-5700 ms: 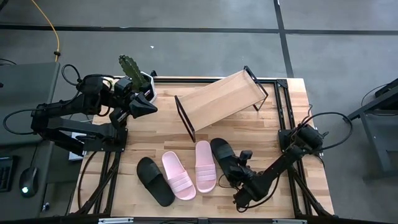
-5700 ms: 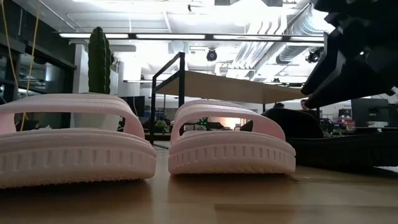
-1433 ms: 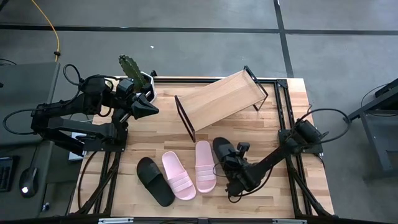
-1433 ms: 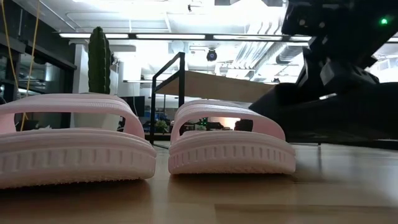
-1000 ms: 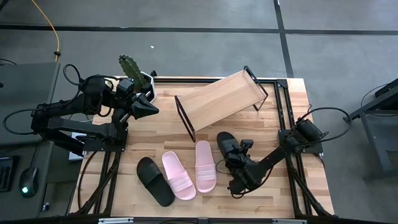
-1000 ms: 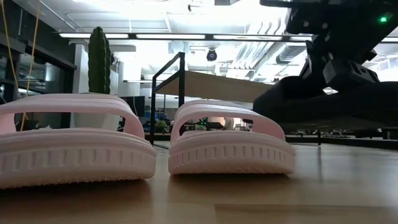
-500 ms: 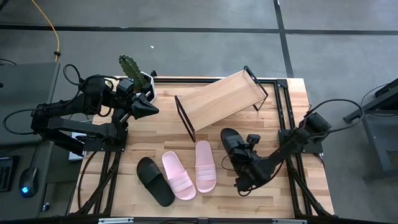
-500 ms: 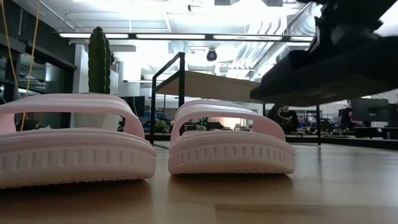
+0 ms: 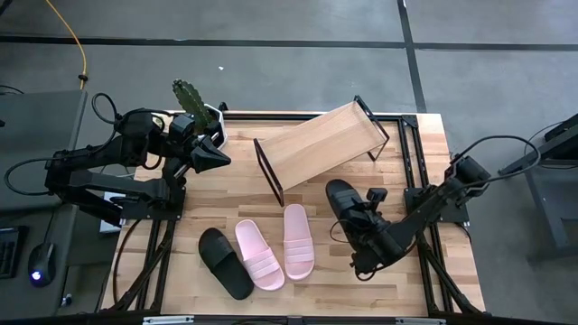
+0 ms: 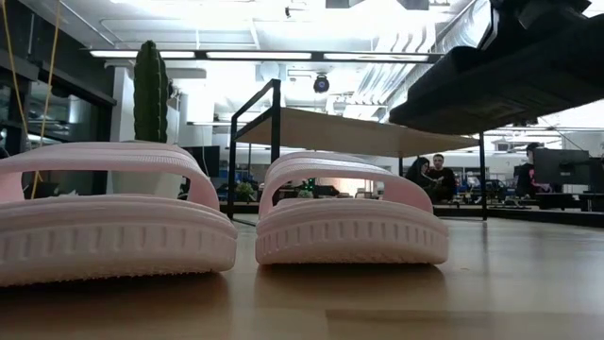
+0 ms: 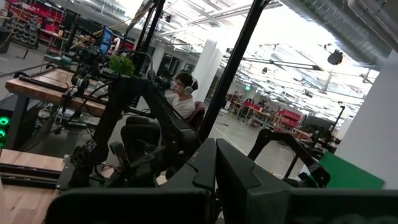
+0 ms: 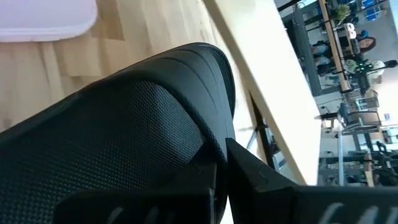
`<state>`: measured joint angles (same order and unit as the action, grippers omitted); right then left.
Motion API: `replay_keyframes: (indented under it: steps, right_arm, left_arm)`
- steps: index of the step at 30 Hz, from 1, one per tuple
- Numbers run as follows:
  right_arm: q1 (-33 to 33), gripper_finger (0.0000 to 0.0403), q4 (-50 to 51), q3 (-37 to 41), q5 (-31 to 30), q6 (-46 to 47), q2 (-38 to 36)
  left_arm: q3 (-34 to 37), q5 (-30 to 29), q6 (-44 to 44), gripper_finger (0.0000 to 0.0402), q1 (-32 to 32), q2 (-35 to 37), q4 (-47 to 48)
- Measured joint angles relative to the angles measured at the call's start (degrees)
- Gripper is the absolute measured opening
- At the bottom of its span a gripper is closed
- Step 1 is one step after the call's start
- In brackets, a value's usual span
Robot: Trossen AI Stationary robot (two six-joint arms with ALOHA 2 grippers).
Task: Pick and place slides into the shelf
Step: Put the right black slide on the shelf
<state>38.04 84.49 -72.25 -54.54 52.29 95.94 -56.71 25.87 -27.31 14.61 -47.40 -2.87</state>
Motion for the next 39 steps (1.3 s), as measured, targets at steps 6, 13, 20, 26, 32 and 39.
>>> replay_keyframes:
  steps: [6, 13, 20, 26, 32, 39]
  right_arm:
    - [-0.2, 0.0, 3.0, 0.0, -1.7, 0.3, -1.6]
    - [-0.7, 0.0, 5.3, 0.0, -4.5, 0.3, -4.1]
    - [-4.4, 0.0, 5.6, 0.0, -6.1, -5.2, -7.5]
    - [-7.6, 0.0, 5.5, 0.0, -9.9, -9.7, -11.5]
    - [-9.9, 0.0, 5.5, 0.0, -12.2, -13.8, -15.6]
    - [-12.6, 0.0, 4.2, 0.0, -12.7, -20.7, -19.1]
  left_arm:
    - [0.0, 0.0, 0.0, 0.0001, 0.0, 0.0, 0.0]
    - [0.0, 0.0, 0.0, 0.0001, 0.0, 0.0, 0.0]
    - [0.0, 0.0, 0.0, 0.0001, 0.0, -0.5, 0.1]
    - [0.0, 0.0, 0.0, 0.0001, 0.0, -0.9, 0.2]
    - [0.0, 0.0, 0.0, 0.0001, 0.0, -0.9, 0.1]
    - [0.0, 0.0, 0.1, 0.0001, 0.0, -0.9, 0.0]
